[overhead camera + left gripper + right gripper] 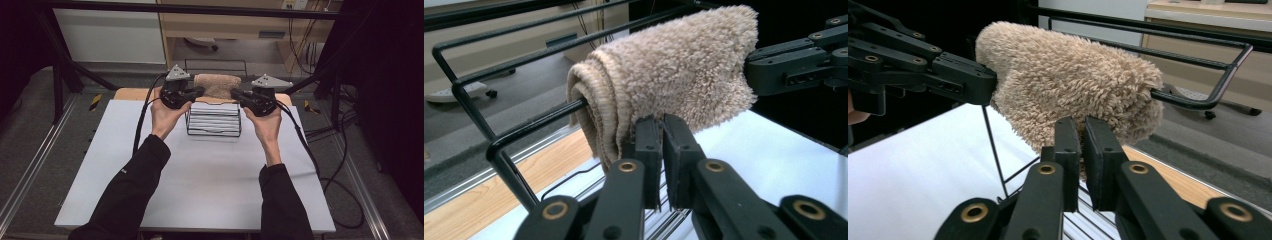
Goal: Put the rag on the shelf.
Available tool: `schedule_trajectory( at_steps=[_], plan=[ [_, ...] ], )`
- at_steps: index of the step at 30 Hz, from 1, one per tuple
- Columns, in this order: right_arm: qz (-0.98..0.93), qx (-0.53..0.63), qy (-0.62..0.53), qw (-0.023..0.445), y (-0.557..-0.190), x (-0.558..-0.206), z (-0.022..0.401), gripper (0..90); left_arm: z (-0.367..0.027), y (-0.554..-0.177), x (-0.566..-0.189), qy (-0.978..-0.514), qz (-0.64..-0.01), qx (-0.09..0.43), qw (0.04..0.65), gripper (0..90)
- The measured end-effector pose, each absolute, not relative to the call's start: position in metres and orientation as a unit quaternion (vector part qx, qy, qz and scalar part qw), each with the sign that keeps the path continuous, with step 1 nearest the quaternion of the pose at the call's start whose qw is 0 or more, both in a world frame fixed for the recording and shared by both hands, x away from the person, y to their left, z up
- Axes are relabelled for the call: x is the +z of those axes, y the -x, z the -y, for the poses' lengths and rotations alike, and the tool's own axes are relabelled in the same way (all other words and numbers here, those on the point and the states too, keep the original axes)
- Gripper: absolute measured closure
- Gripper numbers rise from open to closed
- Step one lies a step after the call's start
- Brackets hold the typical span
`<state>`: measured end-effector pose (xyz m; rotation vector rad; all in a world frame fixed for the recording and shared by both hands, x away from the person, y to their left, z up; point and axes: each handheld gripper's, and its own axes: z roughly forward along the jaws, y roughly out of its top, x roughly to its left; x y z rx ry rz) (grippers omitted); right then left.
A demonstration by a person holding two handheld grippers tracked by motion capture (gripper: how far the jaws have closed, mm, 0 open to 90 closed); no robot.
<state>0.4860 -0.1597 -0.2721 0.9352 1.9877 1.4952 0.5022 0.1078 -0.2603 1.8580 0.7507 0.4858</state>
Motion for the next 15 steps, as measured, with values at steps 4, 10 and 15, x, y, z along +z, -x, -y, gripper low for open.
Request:
schedule_trajectory(
  at_steps=[4,10,15],
  plan=[
    [-0.723,0.551,-0.343,0.236,-0.481,-0.268,0.165,79.1,-0.111,-0.499,-0.258,-0.773,-0.313,0.2,0.515,79.1],
    [-0.72,0.558,-0.344,0.229,-0.475,-0.263,0.171,73.1,-0.115,-0.493,-0.256,-0.772,-0.315,0.201,0.514,69.4],
    [-0.722,0.556,-0.346,0.224,-0.47,-0.26,0.175,65.9,-0.122,-0.486,-0.257,-0.773,-0.317,0.201,0.511,59.9]
  ],
)
